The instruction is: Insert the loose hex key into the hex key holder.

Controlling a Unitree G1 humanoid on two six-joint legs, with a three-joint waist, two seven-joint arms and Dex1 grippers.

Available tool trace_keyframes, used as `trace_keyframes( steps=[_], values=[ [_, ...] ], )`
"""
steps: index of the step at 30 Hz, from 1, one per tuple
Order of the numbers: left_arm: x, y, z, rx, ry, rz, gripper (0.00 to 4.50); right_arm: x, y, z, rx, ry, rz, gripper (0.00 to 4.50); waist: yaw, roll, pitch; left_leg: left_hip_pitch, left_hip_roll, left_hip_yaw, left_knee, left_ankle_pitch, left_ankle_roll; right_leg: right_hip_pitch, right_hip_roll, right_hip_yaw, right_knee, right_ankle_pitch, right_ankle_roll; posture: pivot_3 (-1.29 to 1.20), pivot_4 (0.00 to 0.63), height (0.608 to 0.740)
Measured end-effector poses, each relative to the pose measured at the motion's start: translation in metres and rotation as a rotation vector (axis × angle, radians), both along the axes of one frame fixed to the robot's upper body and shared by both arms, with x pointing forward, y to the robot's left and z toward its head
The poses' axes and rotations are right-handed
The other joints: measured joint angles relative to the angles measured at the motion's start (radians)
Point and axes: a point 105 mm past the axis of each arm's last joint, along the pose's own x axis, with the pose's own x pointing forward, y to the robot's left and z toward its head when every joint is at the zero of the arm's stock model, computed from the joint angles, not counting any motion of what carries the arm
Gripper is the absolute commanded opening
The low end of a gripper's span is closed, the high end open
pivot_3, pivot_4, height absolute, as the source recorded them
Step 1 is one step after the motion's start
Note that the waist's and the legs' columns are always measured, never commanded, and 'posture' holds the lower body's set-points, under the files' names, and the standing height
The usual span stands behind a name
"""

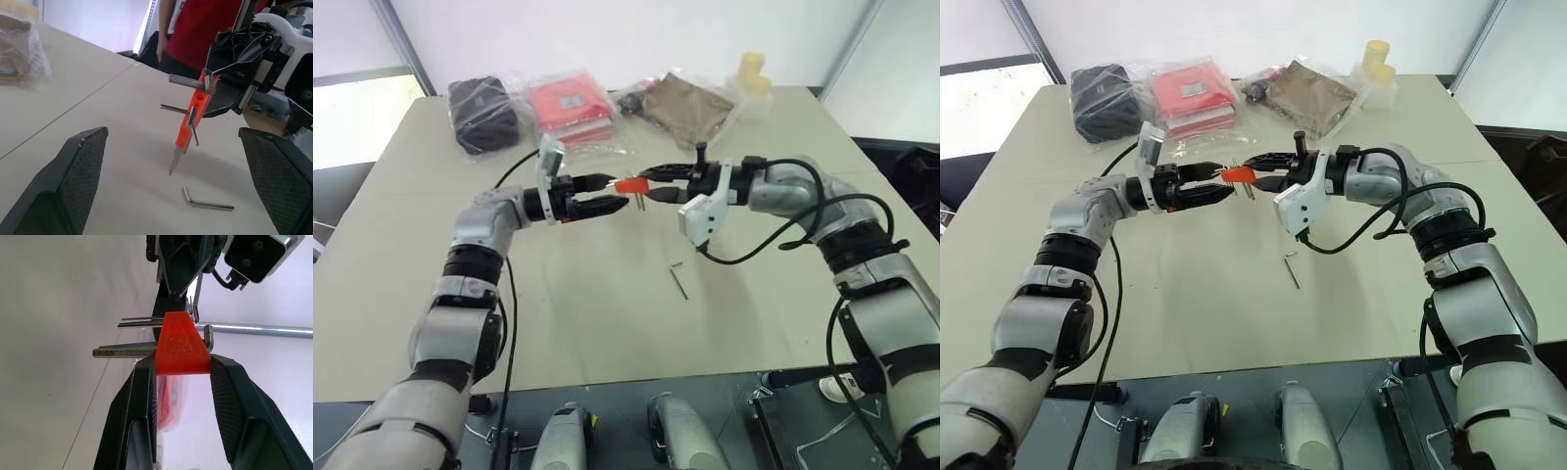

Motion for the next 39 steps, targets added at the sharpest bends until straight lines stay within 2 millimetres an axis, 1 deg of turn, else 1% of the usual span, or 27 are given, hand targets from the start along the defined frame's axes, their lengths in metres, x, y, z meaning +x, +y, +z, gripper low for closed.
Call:
trace_keyframes(
  steps=[4, 6, 8, 10, 12, 14, 16, 39],
  values=[
    [0.002, -0.005, 0.008, -0.014, -0.016, -0.016, 4.50, 0.000, 0.000, 0.000, 0.006, 0.005, -0.002, 0.98, 0.001, 0.000, 0.000, 0.000, 0.000, 0.000, 0.000, 0.000, 0.000, 0.000, 0.000, 0.000, 0.000, 0.000, 0.000, 0.00, 0.150, 0.740],
    [0.002, -0.007, 0.009, -0.018, -0.017, -0.025, 3.96, -0.001, 0.001, -0.001, 0.011, 0.010, -0.002, 0.98, 0.001, 0.000, 0.000, 0.000, 0.000, 0.000, 0.000, 0.000, 0.000, 0.000, 0.000, 0.000, 0.000, 0.000, 0.000, 0.00, 0.150, 0.740],
    [0.002, -0.008, 0.007, -0.017, -0.014, -0.031, 3.17, -0.002, 0.001, -0.003, 0.013, 0.016, 0.000, 0.98, 0.001, 0.000, 0.000, 0.000, 0.000, 0.000, 0.000, 0.000, 0.000, 0.000, 0.000, 0.000, 0.000, 0.000, 0.000, 0.00, 0.150, 0.740],
    [0.002, -0.009, 0.005, -0.015, -0.011, -0.033, 1.99, -0.001, 0.001, -0.004, 0.014, 0.019, -0.005, 0.98, 0.000, 0.000, 0.000, 0.000, 0.000, 0.000, 0.000, 0.000, 0.000, 0.000, 0.000, 0.000, 0.000, 0.000, 0.000, 0.00, 0.150, 0.740],
    [0.001, -0.011, 0.004, -0.015, -0.010, -0.053, 0.96, 0.000, 0.000, -0.003, 0.017, 0.021, -0.017, 0.98, 0.001, 0.000, 0.000, 0.000, 0.000, 0.000, 0.000, 0.000, 0.000, 0.000, 0.000, 0.000, 0.000, 0.000, 0.000, 0.00, 0.150, 0.740],
    [-0.003, -0.017, 0.004, -0.021, -0.012, -0.089, 0.21, 0.002, 0.000, -0.003, 0.020, 0.024, -0.027, 0.98, 0.001, 0.000, 0.000, 0.000, 0.000, 0.000, 0.000, 0.000, 0.000, 0.000, 0.000, 0.000, 0.000, 0.000, 0.000, 0.00, 0.150, 0.740],
    [-0.003, -0.018, 0.006, -0.018, -0.022, -0.093, 0.02, 0.002, 0.003, -0.004, 0.027, 0.031, -0.026, 0.98, 0.001, 0.000, 0.000, 0.000, 0.000, 0.000, 0.000, 0.000, 0.000, 0.000, 0.000, 0.000, 0.000, 0.000, 0.000, 0.00, 0.150, 0.740],
    [-0.001, -0.020, 0.002, 0.003, -0.038, -0.085, 0.02, 0.001, 0.002, -0.010, 0.043, 0.049, -0.059, 0.98, 0.001, 0.000, 0.000, 0.000, 0.000, 0.000, 0.001, 0.000, 0.000, 0.000, 0.000, 0.000, 0.001, 0.000, 0.000, 0.00, 0.150, 0.740]
  ],
)
